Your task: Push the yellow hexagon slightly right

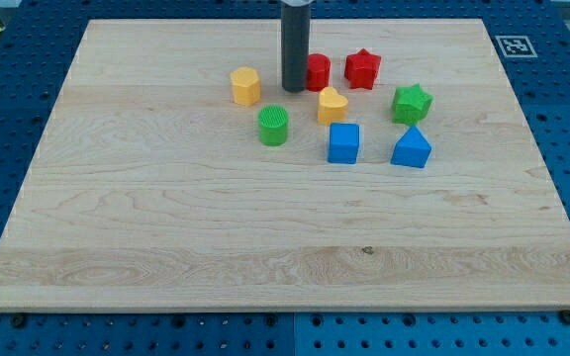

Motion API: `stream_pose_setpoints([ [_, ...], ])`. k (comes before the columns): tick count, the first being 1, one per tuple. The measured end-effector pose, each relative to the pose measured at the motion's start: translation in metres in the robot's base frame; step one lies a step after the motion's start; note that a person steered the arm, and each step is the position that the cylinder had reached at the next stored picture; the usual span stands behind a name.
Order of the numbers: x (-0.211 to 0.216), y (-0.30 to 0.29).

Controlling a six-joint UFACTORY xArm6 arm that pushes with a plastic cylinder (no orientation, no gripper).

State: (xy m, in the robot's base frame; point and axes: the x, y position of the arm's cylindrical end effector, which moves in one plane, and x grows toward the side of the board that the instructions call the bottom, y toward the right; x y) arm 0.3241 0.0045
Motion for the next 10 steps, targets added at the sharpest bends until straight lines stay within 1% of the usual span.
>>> stream_pose_setpoints([
  [1, -0.029, -0.037],
  [2, -0.063, -0.093],
  [4, -0.063, -0.093],
  [5, -0.045, -0.113],
  [6, -0.014, -0.134],
  [7, -0.002, -0.131],
  [8, -0.001, -0.111],
  [10, 0.013, -0.106],
])
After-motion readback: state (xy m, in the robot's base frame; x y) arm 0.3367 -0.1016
